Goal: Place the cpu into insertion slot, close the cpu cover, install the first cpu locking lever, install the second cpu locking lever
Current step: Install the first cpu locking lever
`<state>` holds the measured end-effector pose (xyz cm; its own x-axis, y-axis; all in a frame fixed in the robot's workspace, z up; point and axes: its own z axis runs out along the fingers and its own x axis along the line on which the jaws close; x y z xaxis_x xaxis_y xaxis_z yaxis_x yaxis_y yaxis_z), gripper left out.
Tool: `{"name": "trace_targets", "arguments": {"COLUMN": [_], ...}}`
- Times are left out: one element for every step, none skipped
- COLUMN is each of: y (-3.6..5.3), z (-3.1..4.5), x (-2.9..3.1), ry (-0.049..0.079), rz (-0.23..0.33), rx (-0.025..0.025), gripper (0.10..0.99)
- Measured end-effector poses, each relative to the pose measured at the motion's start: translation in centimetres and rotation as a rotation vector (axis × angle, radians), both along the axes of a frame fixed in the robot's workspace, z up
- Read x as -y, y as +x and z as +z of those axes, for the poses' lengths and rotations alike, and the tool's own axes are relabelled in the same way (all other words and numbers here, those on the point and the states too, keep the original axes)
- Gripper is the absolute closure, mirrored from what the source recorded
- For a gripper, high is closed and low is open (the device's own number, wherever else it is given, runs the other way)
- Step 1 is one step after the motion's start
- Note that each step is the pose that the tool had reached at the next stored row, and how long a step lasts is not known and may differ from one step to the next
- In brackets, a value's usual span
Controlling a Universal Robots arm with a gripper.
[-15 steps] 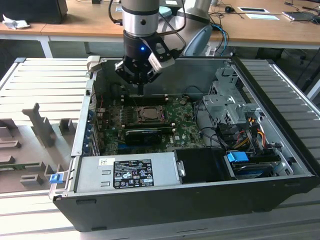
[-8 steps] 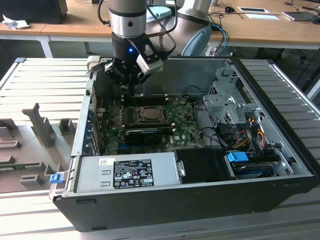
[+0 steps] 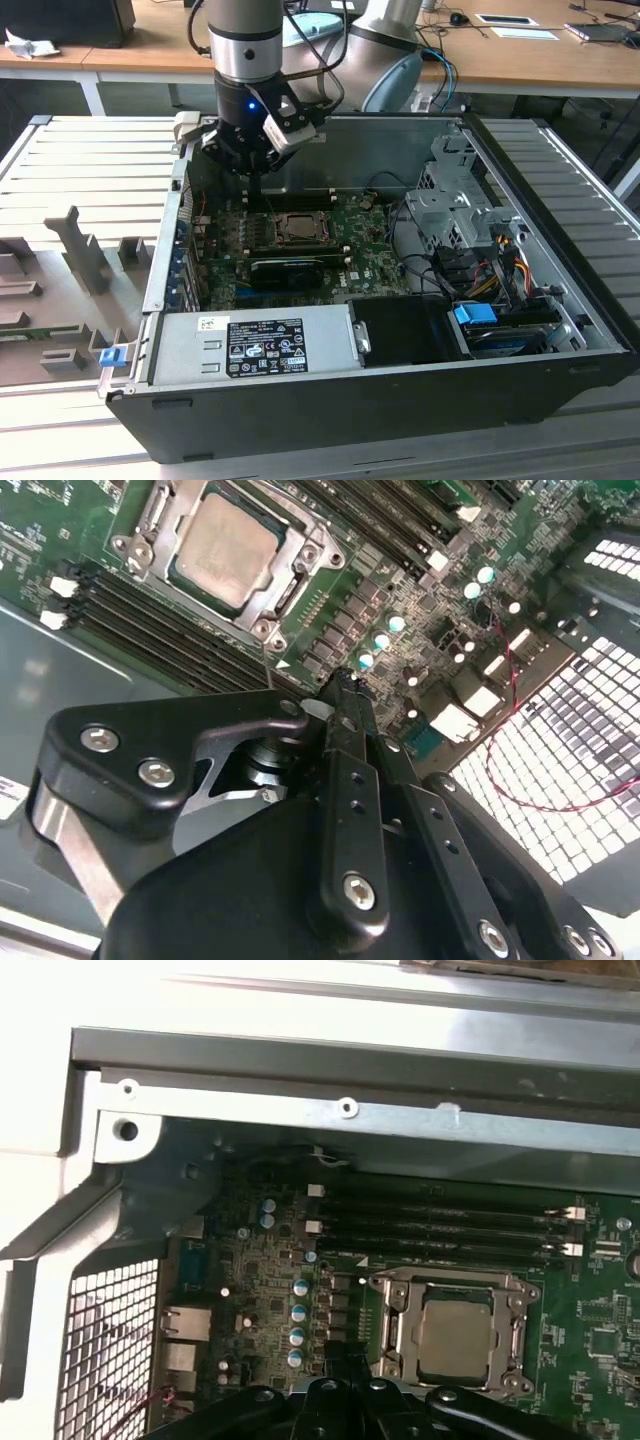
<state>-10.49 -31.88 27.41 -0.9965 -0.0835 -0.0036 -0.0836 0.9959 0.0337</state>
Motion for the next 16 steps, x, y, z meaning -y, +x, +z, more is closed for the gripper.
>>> {"name": "trace_targets", "arguments": {"y": [-0.09,-0.16,-0.23,-0.3,-0.33,-0.36,-0.4,-0.42,-0.46,-0.51,-0.57,-0.63,-0.69,-0.77,-0.94,-1.03], "z": [-0.02,-0.04,-0.06,-0.08,-0.1,-0.11,-0.13,-0.15,-0.16,-0.18,-0.2,-0.22,-0.25,-0.34,-0.5,-0.6], "x": [0.0,0.0,0.0,0.0,0.0,0.01,0.0,0.0,0.0,0.0,0.0,0.0,0.0,0.0,0.0,0.0], "ry": [0.0,0.0,0.0,0.0,0.0,0.0,0.0,0.0,0.0,0.0,0.0,0.0,0.0,0.0,0.0,0.0], "rz": [0.0,0.0,0.0,0.0,0.0,0.0,0.0,0.0,0.0,0.0,0.0,0.0,0.0,0.0,0.0,0.0], "rx": [0.0001,0.0001,0.0001,0.0,-0.0001,-0.0002,-0.0002,0.0,0.0,0.0001,0.0001,0.0,0.0001,0.0001,0.0,0.0001], "gripper": [0.98,0.98,0.98,0.98,0.98,0.98,0.98,0.98,0.98,0.98,0.98,0.98,0.98,0.98,0.98,0.98]}}
